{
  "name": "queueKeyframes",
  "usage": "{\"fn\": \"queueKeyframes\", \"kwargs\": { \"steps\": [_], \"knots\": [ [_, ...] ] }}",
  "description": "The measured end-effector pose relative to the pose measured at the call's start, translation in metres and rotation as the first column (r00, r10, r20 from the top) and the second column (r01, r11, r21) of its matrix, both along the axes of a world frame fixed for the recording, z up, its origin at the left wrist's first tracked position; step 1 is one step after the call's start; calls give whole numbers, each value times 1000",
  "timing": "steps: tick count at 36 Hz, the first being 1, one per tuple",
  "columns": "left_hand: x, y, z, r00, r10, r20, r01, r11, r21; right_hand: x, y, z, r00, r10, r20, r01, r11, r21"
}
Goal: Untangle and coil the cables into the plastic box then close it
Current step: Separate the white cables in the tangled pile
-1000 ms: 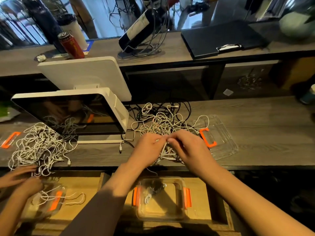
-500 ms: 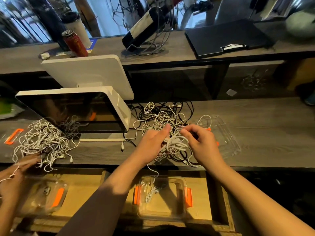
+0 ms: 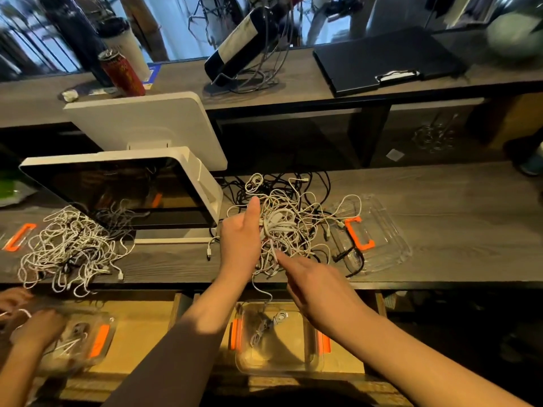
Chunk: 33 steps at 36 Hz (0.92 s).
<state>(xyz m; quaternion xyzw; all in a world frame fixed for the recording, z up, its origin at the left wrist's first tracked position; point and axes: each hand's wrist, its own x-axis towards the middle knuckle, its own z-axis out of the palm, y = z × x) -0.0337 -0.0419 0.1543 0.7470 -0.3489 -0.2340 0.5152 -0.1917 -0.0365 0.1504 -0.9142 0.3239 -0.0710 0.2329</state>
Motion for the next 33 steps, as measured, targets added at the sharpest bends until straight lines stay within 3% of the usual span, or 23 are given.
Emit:
{"fn": "queueKeyframes", "kwargs": {
  "steps": [3, 7, 9, 11, 13, 15, 18, 21, 24, 26, 29, 33],
  "knots": [
    [4, 1, 0, 996, -38, 79, 37, 999, 7, -1, 6, 0, 990, -18, 137, 9, 998, 61],
    [5, 3, 1, 979, -120, 164, 107, 991, 81, -2, 9, 9, 916, -128, 381, -3, 946, 324],
    [4, 4, 0, 971, -149, 189, 128, 985, 119, -3, 7, 16, 856, -225, 465, -52, 858, 511],
    [2, 6, 1, 963, -182, 201, 154, 977, 147, -2, 3, 27, 774, -344, 531, -159, 706, 690],
    [0, 8, 1, 954, -220, 203, 184, 966, 181, -1, -4, 35, 719, -440, 538, -225, 585, 779],
    [1, 11, -1, 952, -265, 151, 230, 948, 219, -2, -12, 36, 715, -475, 513, -236, 526, 817],
    [3, 12, -6, 942, -327, 80, 294, 914, 279, -5, -22, 33, 728, -425, 537, -231, 585, 777],
    [3, 13, -4, 921, -370, 124, 300, 875, 379, -6, -27, 30, 761, -363, 538, -165, 693, 702],
    [-2, 17, -2, 887, -430, 171, 309, 824, 474, -6, -32, 27, 809, -307, 501, -27, 832, 554],
    [-7, 20, -3, 895, -425, 133, 324, 826, 462, -4, -36, 25, 822, -319, 472, 62, 874, 482],
    [-17, 24, -3, 920, -369, 133, 322, 903, 283, 0, -39, 23, 769, -444, 460, 153, 826, 542],
    [-25, 32, 0, 891, -346, 293, 335, 938, 88, 1, -44, 16, 770, -534, 349, 200, 721, 663]
  ]
}}
